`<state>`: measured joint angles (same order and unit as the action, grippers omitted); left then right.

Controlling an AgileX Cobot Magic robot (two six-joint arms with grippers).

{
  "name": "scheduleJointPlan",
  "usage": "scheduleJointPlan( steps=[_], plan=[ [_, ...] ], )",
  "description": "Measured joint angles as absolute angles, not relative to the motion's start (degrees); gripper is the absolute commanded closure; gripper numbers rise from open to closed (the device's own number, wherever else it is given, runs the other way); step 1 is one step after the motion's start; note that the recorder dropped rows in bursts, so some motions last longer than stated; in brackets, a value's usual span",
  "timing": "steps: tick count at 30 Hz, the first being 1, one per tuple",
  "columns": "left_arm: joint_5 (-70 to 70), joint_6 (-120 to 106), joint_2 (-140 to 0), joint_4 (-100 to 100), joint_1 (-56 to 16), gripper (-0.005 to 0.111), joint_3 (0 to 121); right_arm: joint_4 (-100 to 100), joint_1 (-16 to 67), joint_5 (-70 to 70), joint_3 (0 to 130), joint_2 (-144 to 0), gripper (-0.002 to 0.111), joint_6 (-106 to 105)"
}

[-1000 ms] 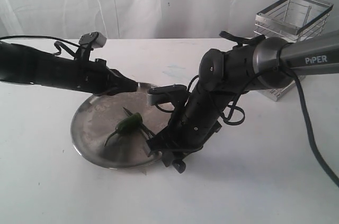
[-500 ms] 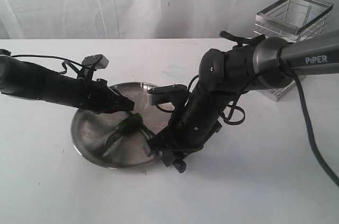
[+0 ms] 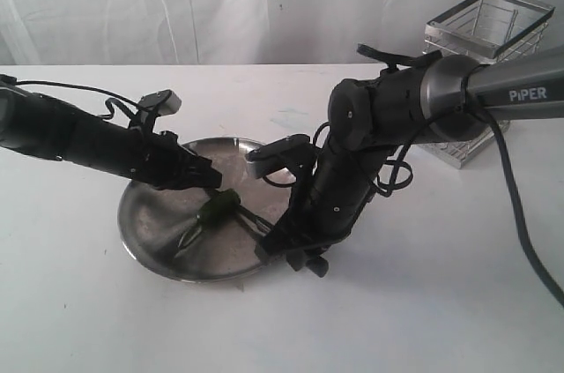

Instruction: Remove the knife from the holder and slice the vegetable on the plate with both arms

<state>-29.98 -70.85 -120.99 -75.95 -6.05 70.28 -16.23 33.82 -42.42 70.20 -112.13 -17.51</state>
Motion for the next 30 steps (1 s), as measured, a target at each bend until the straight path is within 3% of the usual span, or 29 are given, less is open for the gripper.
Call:
scheduleJointPlan(
  steps=[30],
  plan=[
    [-43.6, -60.7, -106.0, -69.4, -5.9, 0.107, 71.9, -15.5, 33.8, -45.3, 70.7, -112.4, 0.108, -17.7]
  ],
)
